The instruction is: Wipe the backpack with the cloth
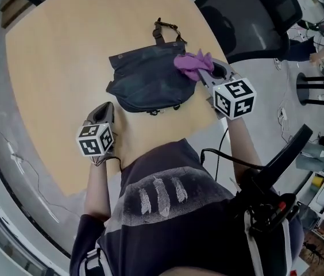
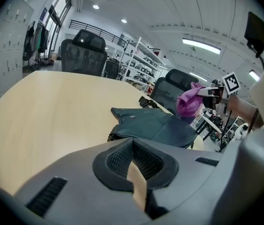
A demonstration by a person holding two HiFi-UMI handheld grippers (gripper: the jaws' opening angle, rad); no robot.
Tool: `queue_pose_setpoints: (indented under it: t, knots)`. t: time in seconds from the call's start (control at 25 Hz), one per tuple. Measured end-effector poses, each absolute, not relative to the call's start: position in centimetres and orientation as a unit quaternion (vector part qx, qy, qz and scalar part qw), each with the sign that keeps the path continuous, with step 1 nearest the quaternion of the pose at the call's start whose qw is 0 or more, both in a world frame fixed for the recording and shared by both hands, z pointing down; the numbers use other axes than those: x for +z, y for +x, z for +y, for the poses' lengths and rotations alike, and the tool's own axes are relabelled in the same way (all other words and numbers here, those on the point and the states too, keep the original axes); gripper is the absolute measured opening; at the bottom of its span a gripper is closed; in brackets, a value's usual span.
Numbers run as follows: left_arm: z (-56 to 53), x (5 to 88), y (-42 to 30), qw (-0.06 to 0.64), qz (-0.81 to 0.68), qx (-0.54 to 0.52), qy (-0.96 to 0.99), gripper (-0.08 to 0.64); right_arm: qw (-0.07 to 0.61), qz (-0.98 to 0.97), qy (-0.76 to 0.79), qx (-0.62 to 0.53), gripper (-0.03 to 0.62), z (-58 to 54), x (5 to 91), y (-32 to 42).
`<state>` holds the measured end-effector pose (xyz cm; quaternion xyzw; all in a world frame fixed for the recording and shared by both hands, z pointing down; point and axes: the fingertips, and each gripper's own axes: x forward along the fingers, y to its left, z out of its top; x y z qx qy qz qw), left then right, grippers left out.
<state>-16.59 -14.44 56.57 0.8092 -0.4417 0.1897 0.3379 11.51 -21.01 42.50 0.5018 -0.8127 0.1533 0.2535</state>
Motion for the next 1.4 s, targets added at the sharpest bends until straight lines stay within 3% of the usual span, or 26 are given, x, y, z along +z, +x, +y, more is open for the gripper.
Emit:
queue_pose_setpoints:
  t: [0.16, 0.36, 1.08, 1.4]
  knots:
    - [-14.6, 56.7, -15.3, 0.341, -0.434, 0.195, 0.811, 0.008, 0.351, -0.759, 0.54, 0.094, 0.074, -22.7, 45.3, 15.5]
    - [-14.4, 56.5, -14.1, 0.34, -0.428, 0.202, 0.812, 0.008, 0.434, -0.758, 0.468, 0.133, 0.074, -22.5, 53.8, 11.5]
    - [-13.7, 57.6, -13.3, 0.363, -0.411, 0.187, 0.815, 0.008, 0.491, -0.816, 0.289, 0.098, 0.075, -20.7, 57.4, -4.3]
    - [-13.5, 57.9, -13.9, 0.367, -0.405, 0.182, 0.817, 0.008, 0.482, -0.839, 0.234, 0.098, 0.074, -20.5, 57.4, -9.9]
